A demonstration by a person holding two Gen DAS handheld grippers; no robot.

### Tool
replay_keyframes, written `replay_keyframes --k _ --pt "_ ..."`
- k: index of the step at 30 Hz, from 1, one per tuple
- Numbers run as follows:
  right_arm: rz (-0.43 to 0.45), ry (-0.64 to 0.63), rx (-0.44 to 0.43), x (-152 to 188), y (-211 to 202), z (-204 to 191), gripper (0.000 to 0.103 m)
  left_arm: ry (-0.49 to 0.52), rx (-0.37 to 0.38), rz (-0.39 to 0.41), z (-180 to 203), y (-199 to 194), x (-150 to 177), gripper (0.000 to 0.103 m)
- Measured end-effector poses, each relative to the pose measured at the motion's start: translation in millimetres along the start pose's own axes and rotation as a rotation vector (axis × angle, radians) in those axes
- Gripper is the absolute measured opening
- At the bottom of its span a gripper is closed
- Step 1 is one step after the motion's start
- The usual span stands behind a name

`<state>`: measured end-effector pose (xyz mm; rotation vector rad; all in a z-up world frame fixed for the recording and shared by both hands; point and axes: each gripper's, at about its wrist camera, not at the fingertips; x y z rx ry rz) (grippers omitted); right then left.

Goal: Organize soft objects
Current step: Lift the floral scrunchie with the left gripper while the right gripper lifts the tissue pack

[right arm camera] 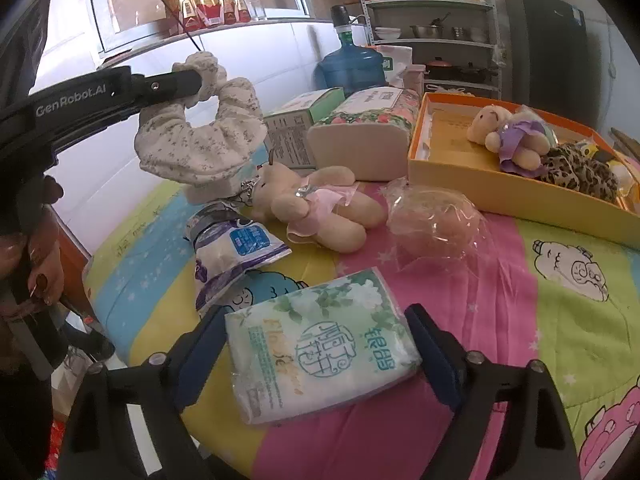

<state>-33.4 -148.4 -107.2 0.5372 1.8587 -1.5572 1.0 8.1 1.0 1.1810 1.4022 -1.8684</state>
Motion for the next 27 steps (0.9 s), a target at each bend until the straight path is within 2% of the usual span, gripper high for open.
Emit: replay_keyframes --k 3,14,27 --pt "0.007 0.005 -0.008 0 -2 1 0.081 0.001 0.002 -0.001 1 1 1 0.019" --pt "0.096 0.005 -0.009 -16 -27 5 0.080 0.000 0.007 -0.001 3 4 1 0.019" --pt "0.187 0.041 0.075 -43 -51 42 0.080 -0.020 0.037 -0.005 21 19 -7 0.019"
Point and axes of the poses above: each gripper's, at about its wrist camera, not at the fingertips, and y roughly the way its jaws point, z to its right, x to its underside, and after that the axes turned 11 degrees about x, right-handed
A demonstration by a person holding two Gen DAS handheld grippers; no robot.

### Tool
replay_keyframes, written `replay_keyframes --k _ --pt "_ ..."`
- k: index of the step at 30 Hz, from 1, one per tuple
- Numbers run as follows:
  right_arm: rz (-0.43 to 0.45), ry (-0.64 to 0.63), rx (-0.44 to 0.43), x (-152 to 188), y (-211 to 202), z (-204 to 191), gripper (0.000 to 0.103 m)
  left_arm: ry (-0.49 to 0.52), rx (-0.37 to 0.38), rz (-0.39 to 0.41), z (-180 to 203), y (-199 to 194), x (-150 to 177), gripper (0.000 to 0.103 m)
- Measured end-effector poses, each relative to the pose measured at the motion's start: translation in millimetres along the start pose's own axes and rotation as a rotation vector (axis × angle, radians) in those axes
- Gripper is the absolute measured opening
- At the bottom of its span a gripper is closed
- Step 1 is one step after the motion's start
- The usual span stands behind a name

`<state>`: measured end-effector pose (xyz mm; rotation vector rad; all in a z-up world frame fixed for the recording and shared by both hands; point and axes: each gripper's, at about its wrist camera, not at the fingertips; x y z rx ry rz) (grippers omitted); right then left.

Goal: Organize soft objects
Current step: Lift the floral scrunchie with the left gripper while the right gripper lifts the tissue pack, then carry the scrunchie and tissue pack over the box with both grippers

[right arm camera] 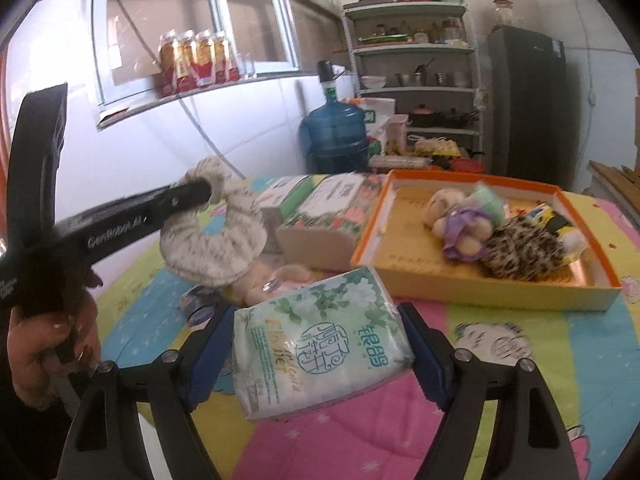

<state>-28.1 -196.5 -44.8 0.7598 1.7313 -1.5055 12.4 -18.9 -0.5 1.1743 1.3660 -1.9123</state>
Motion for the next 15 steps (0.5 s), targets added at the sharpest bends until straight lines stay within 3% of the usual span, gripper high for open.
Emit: replay_keyframes --k 15 --pt "0.070 0.074 0.124 -32 -6 70 0.080 -0.021 0.015 -0.017 34 46 -18 0.019"
Point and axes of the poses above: each gripper's, at about its wrist camera, not at the fingertips, and y roughly the way its jaws point, z to its right, x to its underside, and after that the axes turned 11 degrees about x, right-handed
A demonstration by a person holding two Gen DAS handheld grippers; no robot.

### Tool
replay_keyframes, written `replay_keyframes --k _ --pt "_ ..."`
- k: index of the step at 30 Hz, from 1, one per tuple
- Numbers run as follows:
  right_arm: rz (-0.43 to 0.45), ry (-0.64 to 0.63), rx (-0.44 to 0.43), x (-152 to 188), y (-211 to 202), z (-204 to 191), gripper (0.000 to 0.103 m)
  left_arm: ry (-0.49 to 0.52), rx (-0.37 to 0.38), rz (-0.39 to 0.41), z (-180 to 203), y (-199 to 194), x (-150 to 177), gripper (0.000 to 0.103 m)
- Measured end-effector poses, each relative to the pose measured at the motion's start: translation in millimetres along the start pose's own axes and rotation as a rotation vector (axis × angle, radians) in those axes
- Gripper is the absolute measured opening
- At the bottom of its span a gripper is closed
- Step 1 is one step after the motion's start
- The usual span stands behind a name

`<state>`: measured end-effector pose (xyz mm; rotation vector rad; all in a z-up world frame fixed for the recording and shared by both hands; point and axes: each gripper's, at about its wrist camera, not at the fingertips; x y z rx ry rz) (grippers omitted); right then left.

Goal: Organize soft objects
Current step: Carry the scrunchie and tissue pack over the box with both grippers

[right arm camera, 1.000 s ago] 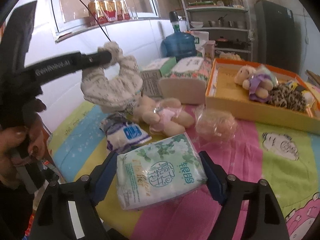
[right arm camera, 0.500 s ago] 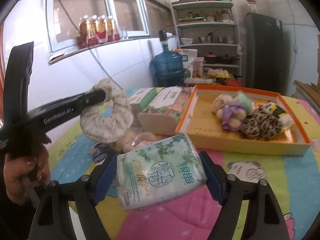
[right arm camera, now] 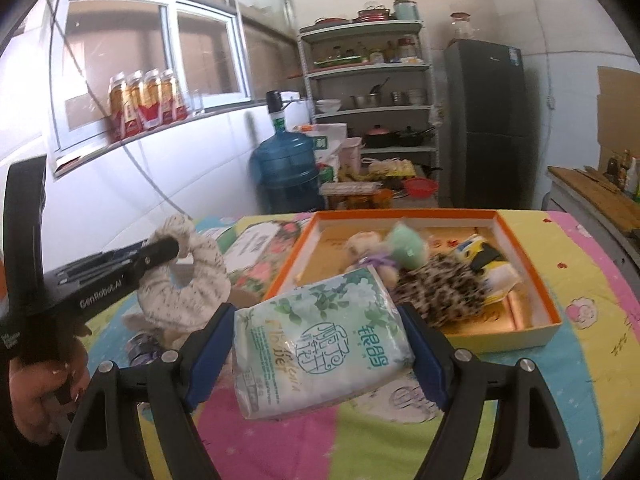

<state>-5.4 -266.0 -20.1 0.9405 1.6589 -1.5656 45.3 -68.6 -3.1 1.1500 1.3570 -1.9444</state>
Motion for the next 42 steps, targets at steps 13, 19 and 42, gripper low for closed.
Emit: replay_keyframes --k 13,19,42 --pt "0.019 0.026 0.051 -23 15 44 0.080 0.008 0.032 -0.025 31 45 -16 0.019" --pt "0.018 0.034 0.069 -30 25 62 0.080 0.014 0.048 -0.032 43 61 -24 0.019" --pt "-0.056 0.028 0.071 -41 96 94 0.080 0.016 0.089 -0.120 67 129 -28 0.019"
Point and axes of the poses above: each gripper's, at about its wrist camera, not at the fingertips, and y roughly the way its jaws point, z to its right, x to its underside, and after that the axes turned 11 degrees about x, right-handed
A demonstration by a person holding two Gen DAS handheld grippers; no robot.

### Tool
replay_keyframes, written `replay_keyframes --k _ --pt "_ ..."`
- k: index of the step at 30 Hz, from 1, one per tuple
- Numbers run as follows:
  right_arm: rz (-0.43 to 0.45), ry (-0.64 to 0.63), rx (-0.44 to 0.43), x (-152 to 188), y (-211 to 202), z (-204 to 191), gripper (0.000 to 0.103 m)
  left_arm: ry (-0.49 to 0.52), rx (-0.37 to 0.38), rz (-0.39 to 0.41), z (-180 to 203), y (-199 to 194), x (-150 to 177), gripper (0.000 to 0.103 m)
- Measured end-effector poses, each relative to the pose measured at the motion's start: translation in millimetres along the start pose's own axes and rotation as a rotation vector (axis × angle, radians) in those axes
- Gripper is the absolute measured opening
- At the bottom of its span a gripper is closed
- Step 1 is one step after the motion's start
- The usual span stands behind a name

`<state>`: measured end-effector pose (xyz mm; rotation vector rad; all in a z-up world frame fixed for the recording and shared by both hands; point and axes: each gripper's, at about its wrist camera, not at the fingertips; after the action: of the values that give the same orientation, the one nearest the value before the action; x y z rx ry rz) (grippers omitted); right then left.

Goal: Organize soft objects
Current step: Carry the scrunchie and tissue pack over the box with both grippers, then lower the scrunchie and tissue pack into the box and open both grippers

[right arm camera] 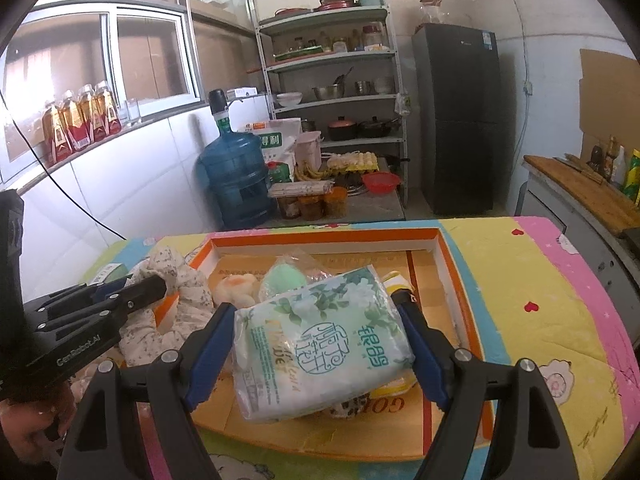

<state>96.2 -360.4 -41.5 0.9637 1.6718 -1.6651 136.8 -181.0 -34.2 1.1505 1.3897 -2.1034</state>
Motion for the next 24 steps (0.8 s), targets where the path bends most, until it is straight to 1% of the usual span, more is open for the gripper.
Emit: replay_keyframes --k 10,16,18,20,21,22,23,24 --pt "-0.041 -0.008 0.014 0 29 0 0.080 -0.014 0.010 -0.039 -4 23 3 0.019" --pt "-0.066 -0.024 0.031 3 43 -2 0.081 -0.013 0.018 -0.051 -3 29 3 0.020" --pt "-0.067 -0.035 0.044 2 46 -3 0.081 -0.012 0.023 -0.050 -3 29 2 0.024" --pt "-0.070 -0.042 0.050 3 47 -4 0.082 -0.011 0.028 -0.046 -3 28 2 0.037" --pt "-0.072 -0.045 0.053 3 47 -5 0.082 -0.010 0.028 -0.044 -2 27 3 0.041" --pt "-0.071 -0.048 0.055 3 47 -5 0.082 -0.009 0.027 -0.041 -2 27 3 0.051" --pt "-0.071 -0.049 0.056 4 47 -5 0.082 -0.007 0.029 -0.036 -1 26 2 0.057" --pt "-0.072 -0.047 0.056 4 47 -5 0.082 -0.005 0.030 -0.033 -1 25 2 0.058"
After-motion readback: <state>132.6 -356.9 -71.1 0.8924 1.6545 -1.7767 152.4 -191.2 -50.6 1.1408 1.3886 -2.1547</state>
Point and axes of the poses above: each gripper's, at about its wrist camera, not at the fingertips, and y roughly the way its jaws point, z to its right, x to its underside, and after that the axes turned 11 degrees about x, right-handed
